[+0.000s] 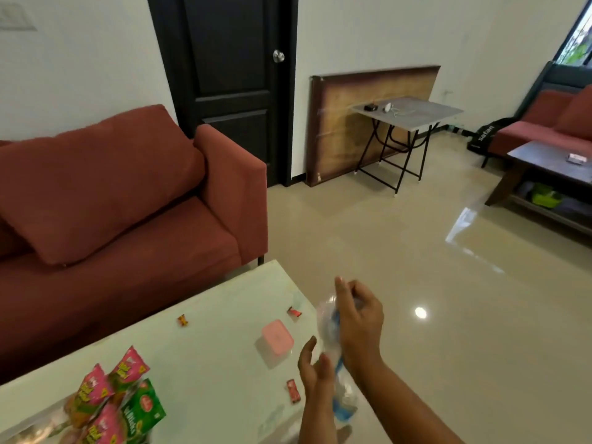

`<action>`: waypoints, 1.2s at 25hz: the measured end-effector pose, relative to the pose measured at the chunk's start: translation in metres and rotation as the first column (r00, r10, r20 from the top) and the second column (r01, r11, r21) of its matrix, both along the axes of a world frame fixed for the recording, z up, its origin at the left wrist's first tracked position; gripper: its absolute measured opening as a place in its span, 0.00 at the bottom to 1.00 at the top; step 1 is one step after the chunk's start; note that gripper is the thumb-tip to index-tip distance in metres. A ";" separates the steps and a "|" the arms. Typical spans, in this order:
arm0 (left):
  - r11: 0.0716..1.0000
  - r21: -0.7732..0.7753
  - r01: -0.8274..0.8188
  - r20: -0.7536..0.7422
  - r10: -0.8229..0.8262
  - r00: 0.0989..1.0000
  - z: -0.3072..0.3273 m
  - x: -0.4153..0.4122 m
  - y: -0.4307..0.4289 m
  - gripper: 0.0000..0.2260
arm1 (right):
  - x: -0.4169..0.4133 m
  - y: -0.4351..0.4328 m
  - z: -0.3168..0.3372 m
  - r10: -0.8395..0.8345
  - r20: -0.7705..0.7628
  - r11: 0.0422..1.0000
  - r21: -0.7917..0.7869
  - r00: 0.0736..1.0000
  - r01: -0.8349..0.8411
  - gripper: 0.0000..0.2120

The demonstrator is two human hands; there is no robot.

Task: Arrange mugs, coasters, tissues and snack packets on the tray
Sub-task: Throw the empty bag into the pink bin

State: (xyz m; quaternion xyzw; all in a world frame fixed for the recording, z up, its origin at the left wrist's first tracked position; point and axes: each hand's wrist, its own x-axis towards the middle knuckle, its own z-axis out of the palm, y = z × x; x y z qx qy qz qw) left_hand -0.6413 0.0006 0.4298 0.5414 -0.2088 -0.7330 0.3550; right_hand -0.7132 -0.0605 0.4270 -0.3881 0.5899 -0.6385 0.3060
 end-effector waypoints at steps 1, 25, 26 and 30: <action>0.996 0.092 -0.018 -0.094 0.027 0.995 -0.004 -0.009 -0.008 0.57 | -0.008 -0.014 -0.004 -0.022 0.035 1.000 0.005 0.999 0.022 0.21; 0.982 -0.003 -0.189 0.458 0.169 0.873 -0.321 -0.225 -0.348 0.12 | -0.216 -0.243 -0.306 0.191 0.484 0.619 0.616 0.854 -0.488 0.13; 0.990 -0.007 -0.144 0.504 0.128 0.854 -0.348 -0.234 -0.354 0.11 | -0.225 -0.252 -0.336 0.128 0.502 0.617 0.635 0.855 -0.465 0.12; 0.984 0.118 -0.136 0.406 0.077 0.911 -0.431 -0.267 -0.365 0.14 | -0.252 -0.287 -0.454 0.075 0.227 0.585 0.778 0.971 -0.227 0.11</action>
